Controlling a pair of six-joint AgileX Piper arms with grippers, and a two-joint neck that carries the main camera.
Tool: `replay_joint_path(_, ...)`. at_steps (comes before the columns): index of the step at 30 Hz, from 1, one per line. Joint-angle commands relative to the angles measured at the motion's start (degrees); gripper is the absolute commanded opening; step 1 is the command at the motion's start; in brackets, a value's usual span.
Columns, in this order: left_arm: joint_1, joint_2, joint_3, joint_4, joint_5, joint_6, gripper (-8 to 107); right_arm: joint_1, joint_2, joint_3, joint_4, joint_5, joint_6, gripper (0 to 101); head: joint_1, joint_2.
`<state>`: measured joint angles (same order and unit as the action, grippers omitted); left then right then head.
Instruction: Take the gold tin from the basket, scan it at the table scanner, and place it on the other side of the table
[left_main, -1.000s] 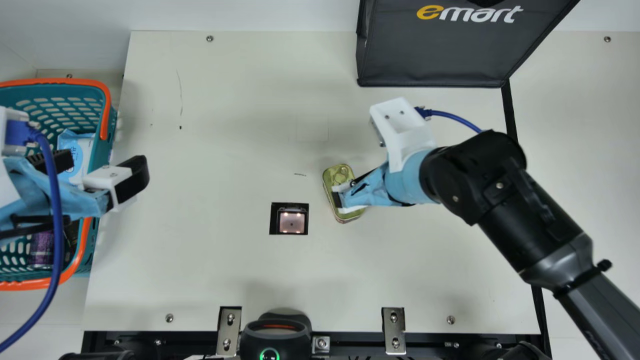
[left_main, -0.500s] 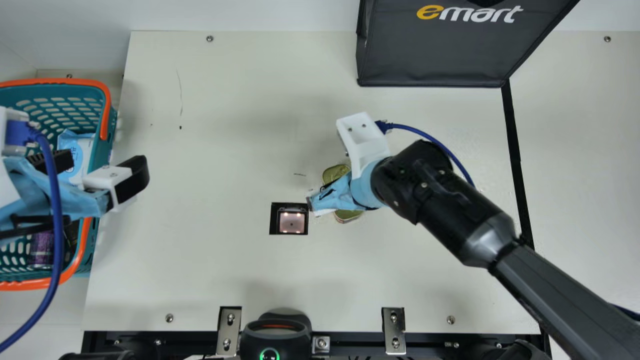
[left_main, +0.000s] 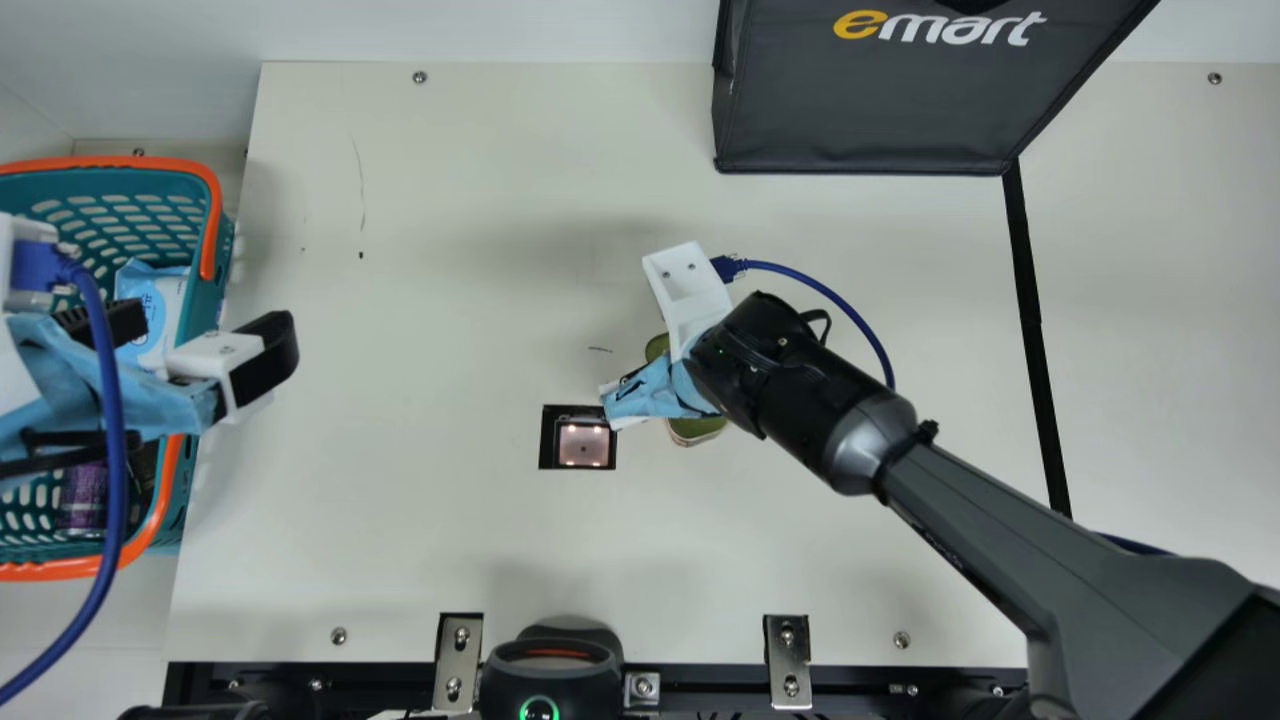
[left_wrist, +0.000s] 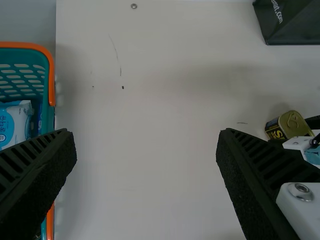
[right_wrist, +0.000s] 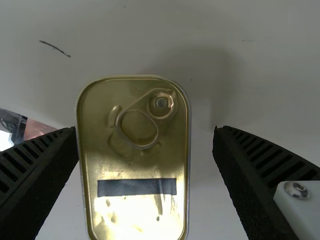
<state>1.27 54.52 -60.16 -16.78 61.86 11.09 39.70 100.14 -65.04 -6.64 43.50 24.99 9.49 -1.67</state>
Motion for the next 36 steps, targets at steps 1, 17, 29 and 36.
replay_joint_path(1,0.0,0.0,0.0,0.0,0.0,0.0,90,-0.06,0.8,-0.04,-0.07,0.01,0.35,95,-1.57,0.09)
replay_joint_path(17,0.0,0.0,0.0,0.0,0.0,0.0,90,0.72,1.73,-4.25,-2.22,4.4,3.92,0,-1.57,0.09)
replay_joint_path(29,0.0,0.0,0.0,0.0,0.0,0.0,90,1.13,-1.93,-11.46,-3.07,13.15,6.36,0,-1.57,-3.92)
replay_joint_path(36,0.0,0.0,0.0,0.0,0.0,0.0,90,-2.39,-5.77,-9.87,-4.24,13.25,8.43,0,-1.57,-13.26)
